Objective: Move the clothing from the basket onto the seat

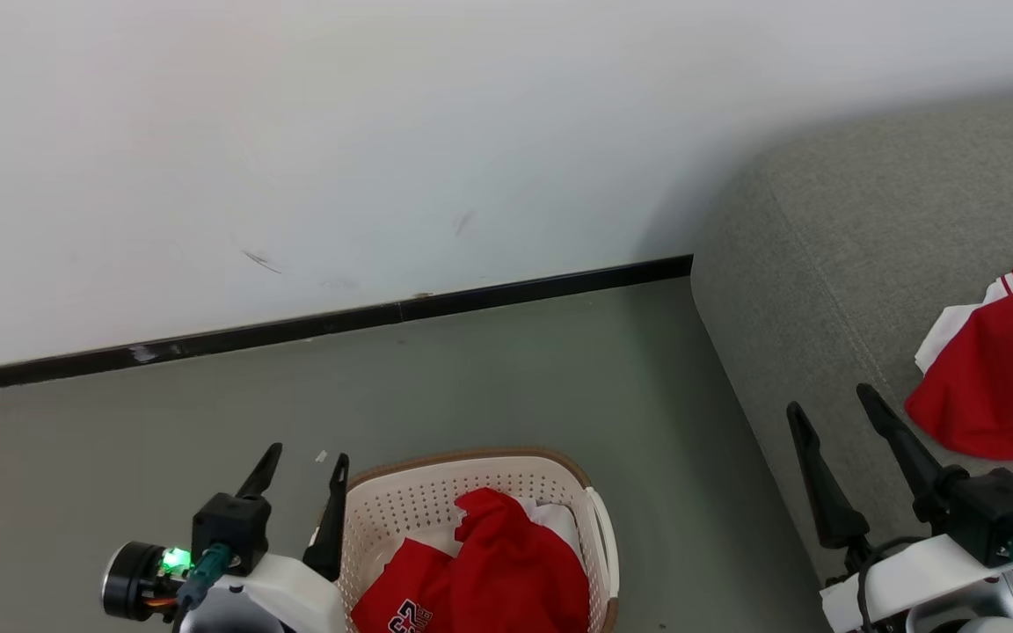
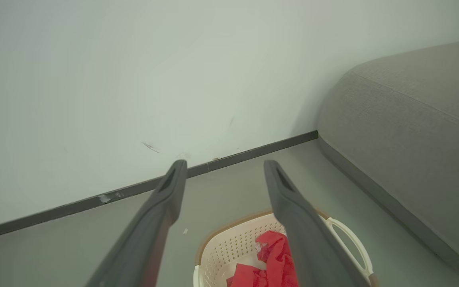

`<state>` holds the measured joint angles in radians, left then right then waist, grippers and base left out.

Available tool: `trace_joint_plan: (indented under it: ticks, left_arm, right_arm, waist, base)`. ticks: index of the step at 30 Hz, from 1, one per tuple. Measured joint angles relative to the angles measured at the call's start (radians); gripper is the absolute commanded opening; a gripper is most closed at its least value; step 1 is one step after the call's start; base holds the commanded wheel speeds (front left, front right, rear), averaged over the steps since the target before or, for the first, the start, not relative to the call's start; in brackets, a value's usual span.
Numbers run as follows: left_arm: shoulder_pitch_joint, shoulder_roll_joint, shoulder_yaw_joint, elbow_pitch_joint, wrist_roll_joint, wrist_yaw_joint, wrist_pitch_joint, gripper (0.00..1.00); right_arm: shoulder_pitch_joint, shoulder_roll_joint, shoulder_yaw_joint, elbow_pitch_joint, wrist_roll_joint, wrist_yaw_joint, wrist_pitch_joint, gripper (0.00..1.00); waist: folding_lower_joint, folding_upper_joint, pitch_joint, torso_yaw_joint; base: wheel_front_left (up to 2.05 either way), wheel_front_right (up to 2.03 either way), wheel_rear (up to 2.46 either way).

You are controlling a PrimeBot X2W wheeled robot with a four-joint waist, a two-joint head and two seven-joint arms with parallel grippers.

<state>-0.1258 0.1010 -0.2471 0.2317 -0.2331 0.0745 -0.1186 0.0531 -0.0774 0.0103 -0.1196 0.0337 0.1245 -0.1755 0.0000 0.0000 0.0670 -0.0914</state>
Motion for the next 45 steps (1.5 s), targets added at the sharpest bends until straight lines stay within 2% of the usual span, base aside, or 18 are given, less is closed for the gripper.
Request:
trace_joint_plan:
  ticks: [14,21,45]
  left_arm:
    - [-0.092,-0.025,-0.145,0.148,0.08,-0.06,0.056,1.0]
    - [-0.128,-0.037,-0.181,0.216,0.097,-0.069,0.056,1.0]
    - [-0.336,-0.051,-0.213,0.388,0.15,-0.053,0.032,1.0]
  right_arm:
    - [0.0,0.007,-0.067,-0.072,-0.008,0.0,0.001,1.0]
    - [-0.009,0.015,-0.08,-0.107,-0.007,0.0,0.0,1.0]
    - [-0.176,0.03,-0.095,-0.167,0.009,0.0,-0.034,1.0]
  waist:
    - [0.0,0.0,0.1,-0.024]
    - [0.0,0.0,0.169,-0.04]
    - [0.0,0.0,0.437,-0.112]
  base:
    - [0.0,0.0,0.0]
    - [0.0,0.0,0.0]
    - [0.0,0.0,0.0]
